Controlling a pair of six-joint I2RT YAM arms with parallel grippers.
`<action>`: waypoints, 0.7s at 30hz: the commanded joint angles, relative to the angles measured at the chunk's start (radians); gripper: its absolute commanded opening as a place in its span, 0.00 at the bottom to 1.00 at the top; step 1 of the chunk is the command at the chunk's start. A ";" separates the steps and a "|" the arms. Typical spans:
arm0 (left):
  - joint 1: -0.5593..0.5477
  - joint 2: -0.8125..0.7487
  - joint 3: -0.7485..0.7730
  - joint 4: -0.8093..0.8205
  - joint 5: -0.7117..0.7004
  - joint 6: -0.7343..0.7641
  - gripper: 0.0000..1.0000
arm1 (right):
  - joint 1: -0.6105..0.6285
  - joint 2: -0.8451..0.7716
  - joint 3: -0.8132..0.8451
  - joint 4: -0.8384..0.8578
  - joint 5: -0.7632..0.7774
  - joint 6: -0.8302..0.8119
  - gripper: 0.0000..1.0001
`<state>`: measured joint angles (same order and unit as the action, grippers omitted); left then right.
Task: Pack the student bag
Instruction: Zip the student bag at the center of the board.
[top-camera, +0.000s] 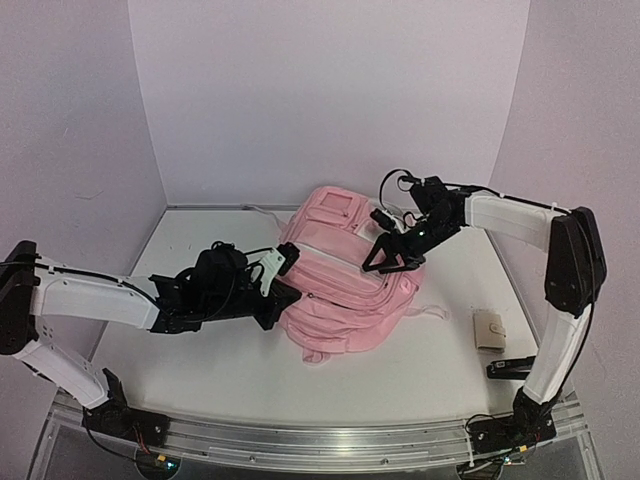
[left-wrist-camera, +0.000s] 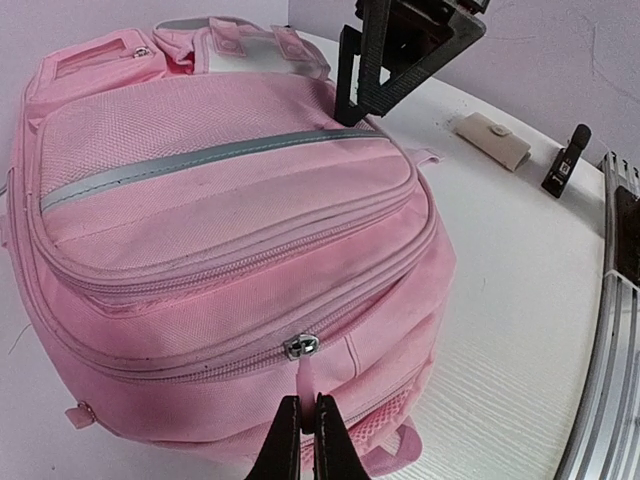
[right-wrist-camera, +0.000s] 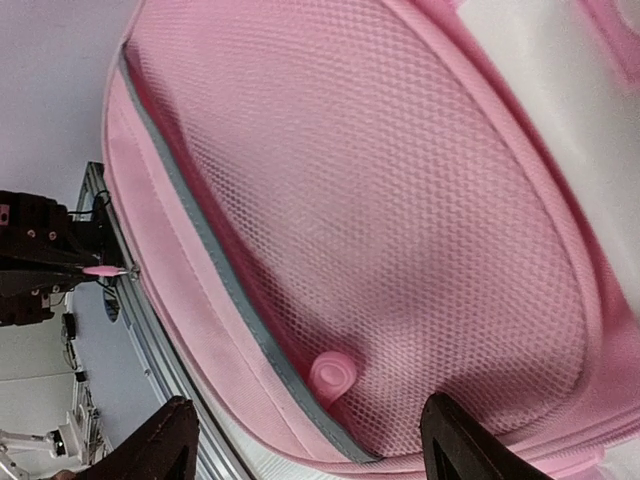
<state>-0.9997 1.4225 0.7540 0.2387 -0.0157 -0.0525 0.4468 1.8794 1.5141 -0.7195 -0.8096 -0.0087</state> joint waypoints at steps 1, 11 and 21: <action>0.005 -0.033 0.024 -0.014 0.086 -0.003 0.00 | 0.040 0.093 -0.025 -0.040 -0.106 0.001 0.77; -0.081 0.085 0.090 0.023 0.184 0.010 0.00 | 0.120 0.107 0.038 0.112 -0.120 0.163 0.76; -0.063 -0.025 -0.005 0.064 -0.068 -0.015 0.00 | -0.014 -0.120 -0.129 0.099 -0.084 0.155 0.76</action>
<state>-1.0698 1.4818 0.7675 0.2545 0.0323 -0.0557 0.5014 1.8886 1.4894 -0.6023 -0.9375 0.1481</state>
